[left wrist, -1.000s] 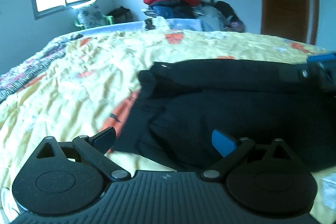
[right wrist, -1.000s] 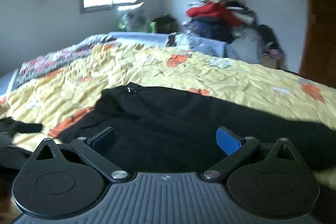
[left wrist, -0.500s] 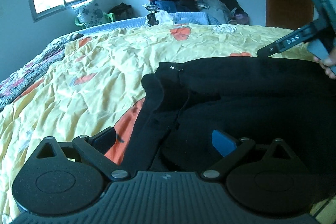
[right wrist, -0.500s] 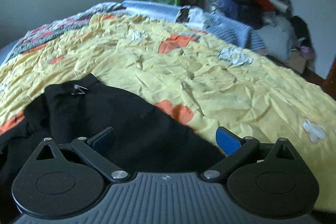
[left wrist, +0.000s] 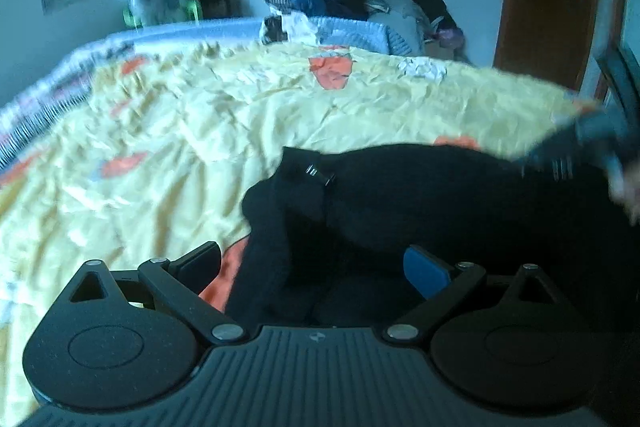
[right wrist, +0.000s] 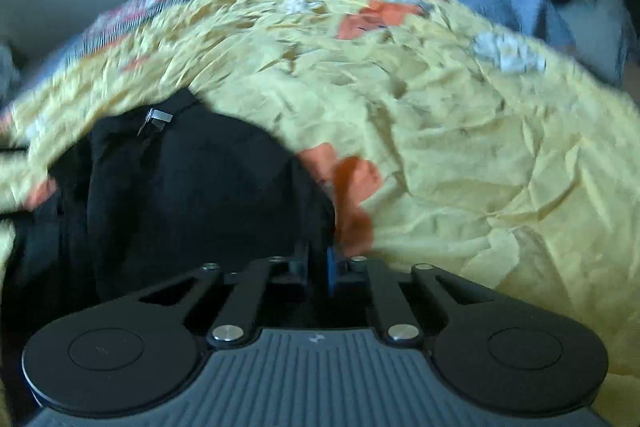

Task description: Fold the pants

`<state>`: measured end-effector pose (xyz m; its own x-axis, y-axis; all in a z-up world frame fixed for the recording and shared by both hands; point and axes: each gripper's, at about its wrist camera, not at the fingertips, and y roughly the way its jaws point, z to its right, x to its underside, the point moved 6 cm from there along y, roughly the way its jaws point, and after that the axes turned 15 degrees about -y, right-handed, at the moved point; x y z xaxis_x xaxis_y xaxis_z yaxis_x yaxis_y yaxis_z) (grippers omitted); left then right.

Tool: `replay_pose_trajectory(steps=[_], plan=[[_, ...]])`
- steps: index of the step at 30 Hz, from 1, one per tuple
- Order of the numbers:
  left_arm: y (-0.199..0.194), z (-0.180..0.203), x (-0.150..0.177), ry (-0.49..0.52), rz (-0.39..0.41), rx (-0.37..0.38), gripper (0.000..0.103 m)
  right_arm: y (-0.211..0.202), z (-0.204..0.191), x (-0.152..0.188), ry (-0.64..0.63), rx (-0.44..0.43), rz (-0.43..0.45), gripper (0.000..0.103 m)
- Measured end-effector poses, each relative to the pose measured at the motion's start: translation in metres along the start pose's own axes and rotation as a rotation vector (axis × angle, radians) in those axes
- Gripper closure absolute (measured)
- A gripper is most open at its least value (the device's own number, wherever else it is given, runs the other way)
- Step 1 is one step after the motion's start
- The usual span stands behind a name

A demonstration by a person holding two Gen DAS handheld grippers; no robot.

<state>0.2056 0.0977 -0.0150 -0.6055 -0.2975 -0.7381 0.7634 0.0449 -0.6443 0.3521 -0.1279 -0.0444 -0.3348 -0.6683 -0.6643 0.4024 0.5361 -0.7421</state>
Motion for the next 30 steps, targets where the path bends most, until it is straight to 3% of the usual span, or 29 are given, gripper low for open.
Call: replay_pose_trajectory(steps=[5,9,14,16,17,18,20,24,28,30], plan=[[0.038,-0.003,-0.042,-0.287,-0.157,0.175,0.003,-0.035,-0.08,-0.003,-0.362,0.249,0.029,0.097],[0.075,0.003,-0.062,-0.484,-0.297,0.294,0.003,-0.051,-0.133,0.008,-0.567,0.329,0.032,0.097],[0.124,0.019,-0.062,-0.626,-0.489,0.355,0.004,-0.056,-0.163,0.024,-0.726,0.377,0.023,0.097],[0.141,0.025,-0.057,-0.691,-0.578,0.381,0.009,-0.058,-0.165,0.024,-0.737,0.389,0.035,0.097],[0.146,0.027,-0.054,-0.71,-0.602,0.378,0.027,-0.059,-0.165,0.024,-0.734,0.395,0.035,0.097],[0.149,0.027,-0.052,-0.717,-0.61,0.371,0.059,-0.059,-0.164,0.023,-0.729,0.404,0.038,0.097],[0.148,0.027,-0.046,-0.733,-0.619,0.365,0.094,-0.062,-0.162,0.021,-0.692,0.412,0.054,0.097],[0.111,0.015,-0.045,-0.699,-0.479,0.377,0.099,-0.067,-0.162,0.018,-0.6,0.397,0.081,0.097],[0.04,-0.002,-0.037,-0.608,-0.329,0.464,0.1,-0.088,-0.175,0.018,-0.494,0.366,0.133,0.097],[0.004,-0.016,-0.019,-0.557,-0.298,0.495,0.1,-0.103,-0.188,0.021,-0.445,0.336,0.162,0.097]])
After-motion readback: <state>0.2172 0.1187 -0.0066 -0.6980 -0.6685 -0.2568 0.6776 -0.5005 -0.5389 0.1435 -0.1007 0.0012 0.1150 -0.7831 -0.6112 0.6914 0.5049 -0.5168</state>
